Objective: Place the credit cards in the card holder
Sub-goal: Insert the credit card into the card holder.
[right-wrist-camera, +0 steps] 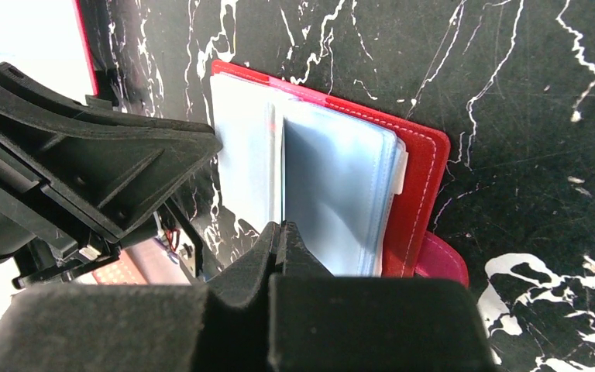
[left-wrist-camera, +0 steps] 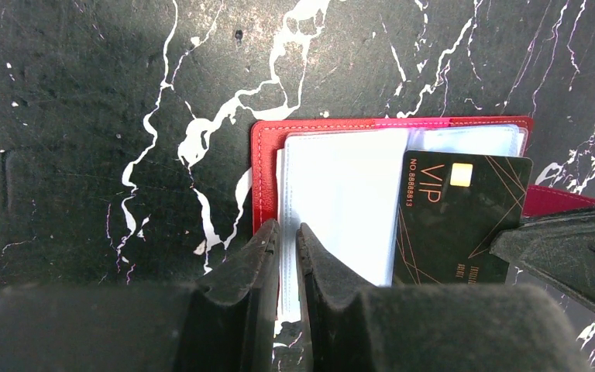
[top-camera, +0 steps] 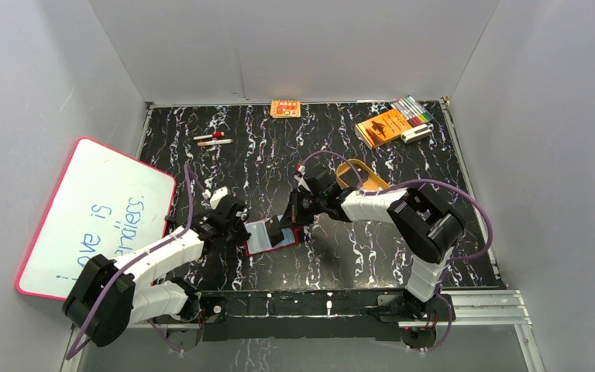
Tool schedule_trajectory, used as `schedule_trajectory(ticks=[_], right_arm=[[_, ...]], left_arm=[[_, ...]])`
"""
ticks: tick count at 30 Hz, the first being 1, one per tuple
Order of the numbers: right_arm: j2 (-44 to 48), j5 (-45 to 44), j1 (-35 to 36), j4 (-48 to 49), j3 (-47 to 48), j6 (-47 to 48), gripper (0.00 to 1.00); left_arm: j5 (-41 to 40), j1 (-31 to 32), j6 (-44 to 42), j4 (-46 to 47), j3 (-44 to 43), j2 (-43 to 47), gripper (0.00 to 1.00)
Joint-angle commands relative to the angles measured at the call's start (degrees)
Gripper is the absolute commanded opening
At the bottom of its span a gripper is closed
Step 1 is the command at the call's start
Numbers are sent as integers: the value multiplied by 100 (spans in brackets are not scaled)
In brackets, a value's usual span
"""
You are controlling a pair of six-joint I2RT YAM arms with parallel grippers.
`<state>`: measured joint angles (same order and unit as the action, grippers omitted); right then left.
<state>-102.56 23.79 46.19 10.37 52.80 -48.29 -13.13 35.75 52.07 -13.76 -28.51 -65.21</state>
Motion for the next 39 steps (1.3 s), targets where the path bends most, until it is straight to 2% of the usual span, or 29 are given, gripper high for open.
schedule_trajectory(ticks=[1, 11, 19, 39], right_arm=[[-126, 192, 2, 289, 223, -60, 0], [-8, 205, 3, 428, 96, -51, 0], [319, -211, 0, 576, -57, -46, 0], [-113, 20, 4, 846, -41, -98, 0]], left_arm=[[-186, -24, 1, -81, 4, 79, 13], [-234, -24, -19, -105, -1, 48, 13], [-250, -24, -16, -141, -5, 110, 12], [-235, -24, 5, -126, 21, 149, 12]])
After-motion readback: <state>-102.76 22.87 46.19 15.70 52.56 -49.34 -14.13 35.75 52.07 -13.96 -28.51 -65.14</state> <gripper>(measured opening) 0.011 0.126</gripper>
